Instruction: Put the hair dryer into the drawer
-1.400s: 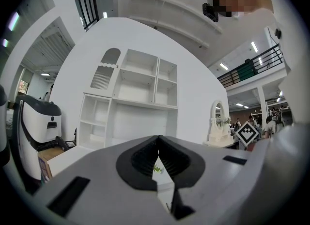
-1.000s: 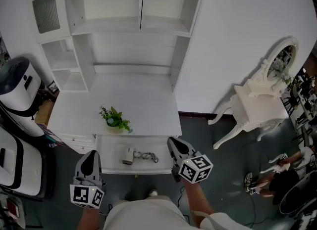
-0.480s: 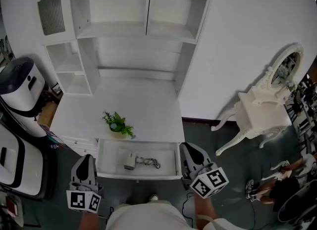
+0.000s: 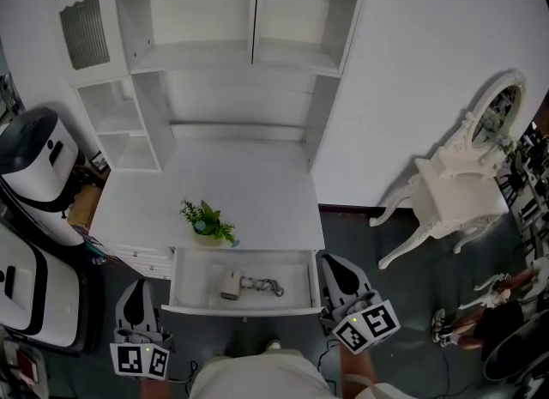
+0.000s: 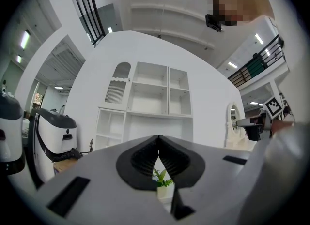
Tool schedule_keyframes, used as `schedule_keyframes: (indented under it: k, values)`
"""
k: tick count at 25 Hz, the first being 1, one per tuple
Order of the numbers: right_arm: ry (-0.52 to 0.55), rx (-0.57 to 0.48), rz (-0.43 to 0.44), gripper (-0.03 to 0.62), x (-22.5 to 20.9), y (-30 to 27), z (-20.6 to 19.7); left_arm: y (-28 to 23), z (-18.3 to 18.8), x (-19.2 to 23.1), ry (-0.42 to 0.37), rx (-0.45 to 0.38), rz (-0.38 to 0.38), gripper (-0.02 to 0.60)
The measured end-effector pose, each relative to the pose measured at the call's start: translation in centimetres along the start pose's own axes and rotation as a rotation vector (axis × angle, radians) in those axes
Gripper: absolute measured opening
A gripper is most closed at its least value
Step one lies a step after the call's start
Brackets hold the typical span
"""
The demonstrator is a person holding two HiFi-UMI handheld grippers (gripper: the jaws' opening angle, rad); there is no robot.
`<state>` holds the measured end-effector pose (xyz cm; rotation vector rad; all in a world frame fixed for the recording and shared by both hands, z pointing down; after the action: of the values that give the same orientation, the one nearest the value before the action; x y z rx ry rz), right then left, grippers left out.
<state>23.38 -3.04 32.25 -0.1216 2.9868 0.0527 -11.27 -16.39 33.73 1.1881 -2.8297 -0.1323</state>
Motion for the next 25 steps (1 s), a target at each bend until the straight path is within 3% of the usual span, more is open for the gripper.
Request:
schedule_keyframes:
  k: [25]
  values:
    - [0.002, -0.001, -0.007, 0.011, 2.0, -2.1, -0.6, -1.3, -0.8, 2.0, 0.03, -0.001, -0.035, 0.017]
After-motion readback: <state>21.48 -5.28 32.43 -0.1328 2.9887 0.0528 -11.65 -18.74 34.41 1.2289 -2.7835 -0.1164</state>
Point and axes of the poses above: the fingertips, and each gripper's own axes: y backward along the fingers, x to its left, z out of its top, the point moved 3 cm from there along y, backward along the fingers, and after that the axes turned 7 degrees about -z, right-handed, at the moved point
